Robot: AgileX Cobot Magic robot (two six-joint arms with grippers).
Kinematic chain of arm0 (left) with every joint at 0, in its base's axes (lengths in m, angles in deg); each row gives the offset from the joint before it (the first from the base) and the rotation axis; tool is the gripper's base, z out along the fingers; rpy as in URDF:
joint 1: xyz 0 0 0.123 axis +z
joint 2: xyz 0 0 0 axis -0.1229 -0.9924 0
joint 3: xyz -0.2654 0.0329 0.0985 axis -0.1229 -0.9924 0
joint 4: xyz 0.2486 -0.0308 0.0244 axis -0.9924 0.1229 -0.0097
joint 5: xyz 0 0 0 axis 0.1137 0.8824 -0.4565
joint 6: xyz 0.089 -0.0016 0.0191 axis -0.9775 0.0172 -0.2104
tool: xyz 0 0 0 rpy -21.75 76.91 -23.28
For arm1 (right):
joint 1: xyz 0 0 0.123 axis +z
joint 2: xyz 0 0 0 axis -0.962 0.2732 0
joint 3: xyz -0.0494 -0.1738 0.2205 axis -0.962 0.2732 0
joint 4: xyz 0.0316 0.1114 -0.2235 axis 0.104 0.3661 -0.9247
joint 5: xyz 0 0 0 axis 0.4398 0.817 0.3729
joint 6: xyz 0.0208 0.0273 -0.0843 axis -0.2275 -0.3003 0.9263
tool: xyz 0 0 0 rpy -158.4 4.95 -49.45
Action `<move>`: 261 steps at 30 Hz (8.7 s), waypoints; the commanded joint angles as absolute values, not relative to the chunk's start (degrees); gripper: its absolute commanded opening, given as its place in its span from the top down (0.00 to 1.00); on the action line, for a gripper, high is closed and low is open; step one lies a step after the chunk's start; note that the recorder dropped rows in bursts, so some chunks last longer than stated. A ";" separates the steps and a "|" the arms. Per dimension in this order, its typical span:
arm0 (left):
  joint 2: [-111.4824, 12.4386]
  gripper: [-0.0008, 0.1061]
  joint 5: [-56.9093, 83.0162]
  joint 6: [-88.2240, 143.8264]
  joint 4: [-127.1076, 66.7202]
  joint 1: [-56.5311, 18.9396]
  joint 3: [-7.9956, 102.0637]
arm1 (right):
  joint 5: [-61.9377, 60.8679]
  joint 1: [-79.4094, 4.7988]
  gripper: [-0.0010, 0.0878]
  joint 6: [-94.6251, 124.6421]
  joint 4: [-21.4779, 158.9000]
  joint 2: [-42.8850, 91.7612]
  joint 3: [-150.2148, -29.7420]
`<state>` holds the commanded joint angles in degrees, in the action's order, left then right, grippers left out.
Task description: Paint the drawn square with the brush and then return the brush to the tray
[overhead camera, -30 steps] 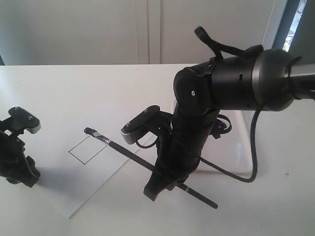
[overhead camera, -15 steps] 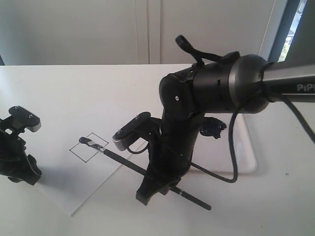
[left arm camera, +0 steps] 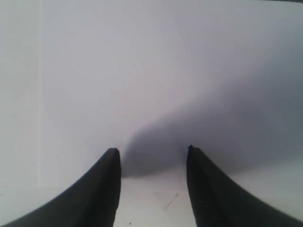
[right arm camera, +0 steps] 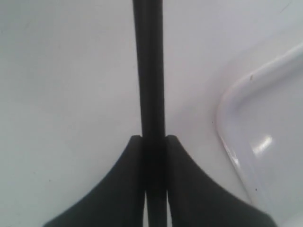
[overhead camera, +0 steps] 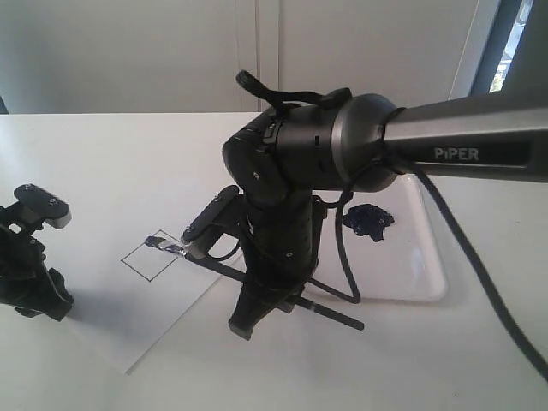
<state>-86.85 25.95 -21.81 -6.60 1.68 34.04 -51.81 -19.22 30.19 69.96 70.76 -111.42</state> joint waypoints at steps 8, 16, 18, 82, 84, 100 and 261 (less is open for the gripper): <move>-86.85 0.53 26.52 -21.52 -5.57 1.68 34.16 | -53.62 -18.53 0.99 30.19 69.74 72.93 -114.56; -78.90 0.53 29.13 -21.45 -2.04 1.68 35.08 | -53.18 -18.12 0.99 30.30 69.40 72.93 -114.89; -78.87 0.53 29.86 -21.95 0.68 1.68 35.44 | -53.21 -18.12 0.99 30.45 69.29 72.93 -114.89; -85.27 0.53 27.83 -26.82 0.73 -1.65 35.44 | -54.48 -15.97 0.99 30.65 67.88 77.25 -119.07; -85.27 0.53 27.72 -26.82 0.73 -1.65 35.44 | -54.48 -15.97 0.99 30.65 67.70 77.35 -119.07; -85.27 0.53 27.72 -26.82 0.73 -1.65 35.44 | -54.35 -15.97 0.99 27.30 62.15 77.72 -119.17; -82.14 0.53 29.15 -24.68 0.25 -8.40 34.13 | -61.94 -15.73 0.99 27.74 71.04 74.64 -118.95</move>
<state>-82.14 29.15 -24.68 0.25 -8.40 34.13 -61.94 -15.73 27.74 71.04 74.64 -118.95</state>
